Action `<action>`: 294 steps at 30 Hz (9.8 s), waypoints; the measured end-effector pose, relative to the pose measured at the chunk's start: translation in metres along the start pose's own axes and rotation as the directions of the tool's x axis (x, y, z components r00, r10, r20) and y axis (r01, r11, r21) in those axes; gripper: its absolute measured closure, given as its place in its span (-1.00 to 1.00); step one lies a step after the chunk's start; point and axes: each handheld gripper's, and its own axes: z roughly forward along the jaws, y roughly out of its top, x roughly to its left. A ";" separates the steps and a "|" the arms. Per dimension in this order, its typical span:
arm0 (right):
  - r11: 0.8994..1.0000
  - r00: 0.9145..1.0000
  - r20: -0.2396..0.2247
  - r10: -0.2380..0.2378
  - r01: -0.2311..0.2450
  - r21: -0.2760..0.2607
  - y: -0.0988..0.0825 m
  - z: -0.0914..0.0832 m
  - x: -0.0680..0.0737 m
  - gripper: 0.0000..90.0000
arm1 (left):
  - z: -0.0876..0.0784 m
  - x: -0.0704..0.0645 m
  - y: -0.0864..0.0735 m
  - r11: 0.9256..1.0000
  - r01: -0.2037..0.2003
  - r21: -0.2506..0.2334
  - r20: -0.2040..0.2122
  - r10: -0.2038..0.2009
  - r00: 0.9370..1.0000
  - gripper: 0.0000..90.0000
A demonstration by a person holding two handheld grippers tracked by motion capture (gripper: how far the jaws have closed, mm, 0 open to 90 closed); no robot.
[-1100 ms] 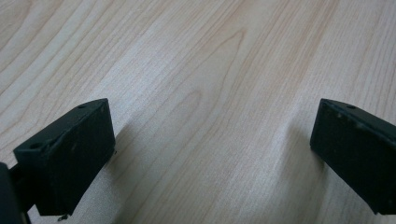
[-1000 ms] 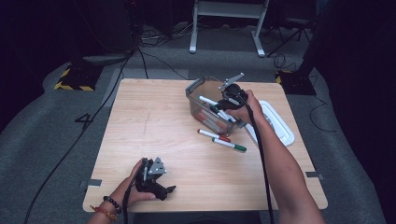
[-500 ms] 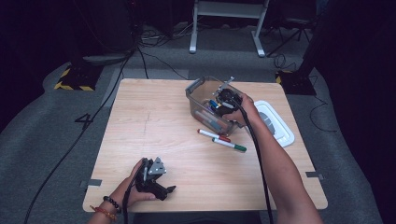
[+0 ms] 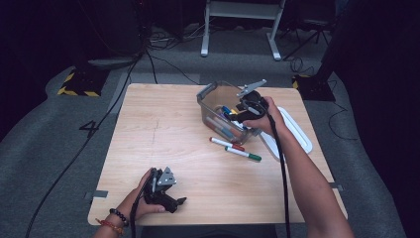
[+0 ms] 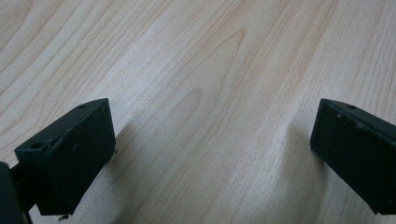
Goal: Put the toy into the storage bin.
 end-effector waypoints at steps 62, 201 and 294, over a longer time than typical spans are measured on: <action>0.990 0.975 -0.194 -0.110 0.125 0.069 -0.161 0.017 0.051 0.68 | 0.000 0.000 0.000 1.000 0.002 0.001 0.000 -0.002 1.000 -0.99; 0.975 1.000 0.023 -0.020 0.025 -0.221 -0.071 -0.093 0.022 -0.22 | 0.000 0.000 0.000 1.000 0.001 0.001 0.001 -0.001 1.000 -1.00; 0.990 0.973 -0.191 -0.133 0.121 -0.071 -0.115 0.046 0.097 0.67 | 0.000 0.000 0.000 1.000 0.004 0.002 -0.002 -0.004 1.000 -1.00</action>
